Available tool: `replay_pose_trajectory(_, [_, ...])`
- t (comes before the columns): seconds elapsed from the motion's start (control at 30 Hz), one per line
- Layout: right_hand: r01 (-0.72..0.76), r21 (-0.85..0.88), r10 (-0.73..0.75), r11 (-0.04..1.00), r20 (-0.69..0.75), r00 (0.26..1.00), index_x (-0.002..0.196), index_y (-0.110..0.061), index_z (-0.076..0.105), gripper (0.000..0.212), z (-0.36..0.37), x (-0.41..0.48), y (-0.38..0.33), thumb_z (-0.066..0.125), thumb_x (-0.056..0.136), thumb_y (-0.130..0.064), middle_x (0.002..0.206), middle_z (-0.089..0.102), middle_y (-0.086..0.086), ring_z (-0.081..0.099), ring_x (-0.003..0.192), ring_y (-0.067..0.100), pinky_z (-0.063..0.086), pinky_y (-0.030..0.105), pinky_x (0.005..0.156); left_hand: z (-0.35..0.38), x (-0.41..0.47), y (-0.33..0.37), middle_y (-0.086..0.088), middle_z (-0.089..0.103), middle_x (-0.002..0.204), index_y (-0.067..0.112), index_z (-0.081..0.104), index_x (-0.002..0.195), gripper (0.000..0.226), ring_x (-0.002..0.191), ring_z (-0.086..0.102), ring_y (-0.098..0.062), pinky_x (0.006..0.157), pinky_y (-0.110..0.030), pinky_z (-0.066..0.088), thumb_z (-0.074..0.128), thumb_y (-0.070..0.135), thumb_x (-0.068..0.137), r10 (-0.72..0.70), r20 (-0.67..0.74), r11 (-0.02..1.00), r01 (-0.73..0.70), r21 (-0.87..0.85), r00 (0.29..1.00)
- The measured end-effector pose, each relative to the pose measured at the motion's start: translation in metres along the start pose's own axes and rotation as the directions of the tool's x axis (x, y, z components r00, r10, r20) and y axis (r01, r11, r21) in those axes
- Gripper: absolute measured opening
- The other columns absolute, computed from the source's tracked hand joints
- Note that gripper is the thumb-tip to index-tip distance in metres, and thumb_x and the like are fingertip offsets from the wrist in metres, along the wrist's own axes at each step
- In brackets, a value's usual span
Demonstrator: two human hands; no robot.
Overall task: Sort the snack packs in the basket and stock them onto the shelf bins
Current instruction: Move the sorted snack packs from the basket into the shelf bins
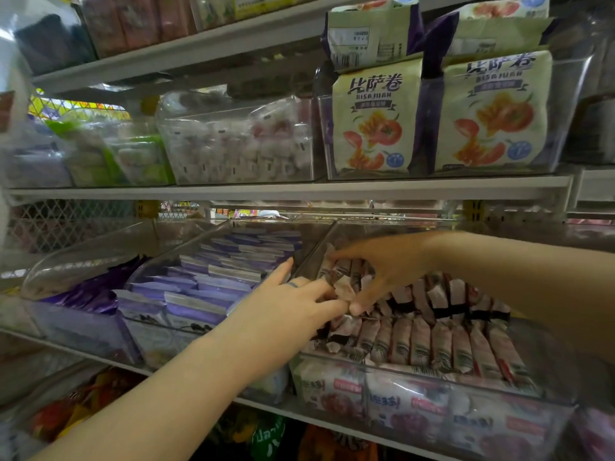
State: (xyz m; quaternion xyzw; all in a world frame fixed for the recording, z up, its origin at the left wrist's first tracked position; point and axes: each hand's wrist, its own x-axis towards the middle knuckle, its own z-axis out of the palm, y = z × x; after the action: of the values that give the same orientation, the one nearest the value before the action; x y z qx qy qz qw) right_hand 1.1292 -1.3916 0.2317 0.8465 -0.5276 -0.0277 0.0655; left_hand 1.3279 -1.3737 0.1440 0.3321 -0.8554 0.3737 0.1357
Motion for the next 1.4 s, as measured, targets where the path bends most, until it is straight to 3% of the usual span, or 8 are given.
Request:
replay_pose_trajectory(0.23, [-0.056,-0.088,0.067,0.995,0.117,0.991,0.150,-0.042,0.003,0.130,0.007,0.017,0.010,0.039,0.040,-0.100,0.160,-0.002,-0.015,0.007,0.147,0.015,0.008,0.035,0.115,-0.009,0.002,-0.005,0.006,0.038,0.147,0.033,0.027,0.146,0.057,0.136,0.036,-0.018,0.118,-0.045,0.000,0.051,0.042,0.095,-0.015,0.112,0.998,0.022,-0.062,0.994])
replay_pose_trajectory(0.37, [-0.098,-0.140,0.121,0.985,0.165,0.979,0.150,-0.038,0.000,0.133,0.002,0.025,0.007,0.039,0.039,-0.099,0.161,0.000,-0.010,0.008,0.147,0.019,0.009,0.043,0.117,-0.011,0.002,-0.006,0.007,0.039,0.146,0.032,0.029,0.147,0.059,0.137,0.034,-0.016,0.118,-0.045,0.000,0.051,0.045,0.094,-0.016,0.126,0.999,0.022,-0.048,0.992])
replay_pose_trajectory(0.5, [-0.019,-0.096,0.019,0.995,0.004,1.000,0.149,-0.038,0.015,0.120,-0.001,0.014,-0.001,0.050,0.047,-0.092,0.158,0.017,-0.012,0.022,0.143,0.015,0.020,0.041,0.118,-0.010,-0.005,-0.008,0.009,0.034,0.150,0.038,0.032,0.144,0.056,0.142,0.019,-0.015,0.118,-0.044,-0.002,0.052,0.045,0.093,-0.072,0.051,0.995,0.075,-0.064,0.996])
replay_pose_trajectory(0.67, [0.187,-0.031,-0.188,0.982,-0.278,0.942,0.131,-0.051,0.031,0.085,0.017,-0.024,-0.024,0.062,0.058,-0.081,0.133,0.034,-0.030,0.032,0.110,-0.012,0.029,0.004,0.089,-0.007,-0.003,-0.007,0.013,0.036,0.148,0.035,0.034,0.143,0.062,0.145,0.011,-0.016,0.115,-0.052,-0.007,0.057,0.050,0.087,-0.206,0.063,0.975,0.210,-0.071,0.977])
replay_pose_trajectory(0.87, [0.106,-0.088,-0.134,0.990,-0.439,0.888,0.125,-0.023,0.055,0.056,0.045,-0.017,-0.040,0.073,0.076,-0.043,0.126,0.043,-0.006,0.051,0.107,0.014,0.045,0.020,0.087,-0.008,0.014,-0.004,0.011,0.046,0.139,0.033,0.038,0.139,0.057,0.140,0.024,-0.021,0.111,-0.062,-0.005,0.062,0.035,0.087,-0.256,0.139,0.967,0.254,0.027,0.957])
replay_pose_trajectory(0.93, [0.073,-0.071,-0.098,0.995,-0.469,0.878,0.118,-0.020,0.060,0.047,0.041,-0.014,-0.039,0.073,0.076,-0.038,0.121,0.049,-0.002,0.052,0.105,0.017,0.047,0.031,0.089,-0.007,0.019,-0.003,0.012,0.053,0.132,0.032,0.043,0.136,0.052,0.137,0.031,-0.021,0.110,-0.062,-0.008,0.062,0.029,0.087,-0.279,0.090,0.960,0.276,0.042,0.956])
replay_pose_trajectory(1.1, [0.011,-0.008,-0.014,1.000,-0.492,0.871,0.113,-0.015,0.054,0.051,0.040,-0.011,-0.039,0.077,0.073,-0.038,0.107,0.057,0.002,0.054,0.095,0.020,0.050,0.037,0.081,-0.008,0.027,-0.003,0.010,0.060,0.120,0.027,0.052,0.124,0.043,0.133,0.038,-0.022,0.109,-0.066,-0.006,0.067,0.026,0.083,-0.329,0.059,0.942,0.323,0.087,0.943])
replay_pose_trajectory(1.4, [0.033,0.034,-0.014,0.999,-0.450,0.893,0.104,-0.017,0.065,0.046,0.025,-0.010,-0.030,0.079,0.070,-0.044,0.082,0.050,-0.010,0.050,0.075,0.011,0.044,0.021,0.061,-0.010,0.030,-0.006,0.009,0.063,0.110,0.029,0.057,0.111,0.029,0.121,0.048,-0.022,0.110,-0.065,-0.003,0.066,0.026,0.084,-0.365,0.003,0.929,0.364,0.063,0.931])
